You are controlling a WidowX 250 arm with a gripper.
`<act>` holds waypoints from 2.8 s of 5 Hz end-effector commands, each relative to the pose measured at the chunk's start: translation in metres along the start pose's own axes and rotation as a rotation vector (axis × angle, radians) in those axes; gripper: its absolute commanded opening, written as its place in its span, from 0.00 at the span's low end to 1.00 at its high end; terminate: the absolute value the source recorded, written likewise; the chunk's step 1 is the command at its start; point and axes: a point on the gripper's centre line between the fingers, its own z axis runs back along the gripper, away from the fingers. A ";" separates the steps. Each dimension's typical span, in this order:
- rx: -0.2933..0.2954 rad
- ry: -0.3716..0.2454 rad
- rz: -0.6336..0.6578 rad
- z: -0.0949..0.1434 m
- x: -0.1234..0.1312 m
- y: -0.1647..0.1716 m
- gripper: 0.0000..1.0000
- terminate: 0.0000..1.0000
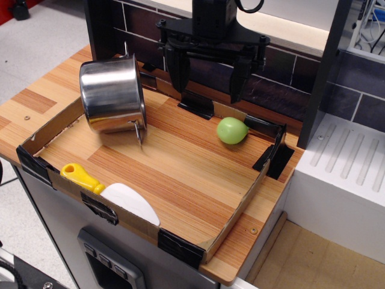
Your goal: Upright metal pot
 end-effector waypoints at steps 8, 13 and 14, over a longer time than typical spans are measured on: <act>0.187 -0.095 -0.106 0.003 0.071 0.128 1.00 0.00; 0.296 -0.082 -0.077 -0.046 0.073 0.117 1.00 0.00; 0.307 -0.066 -0.074 -0.050 0.070 0.113 0.00 0.00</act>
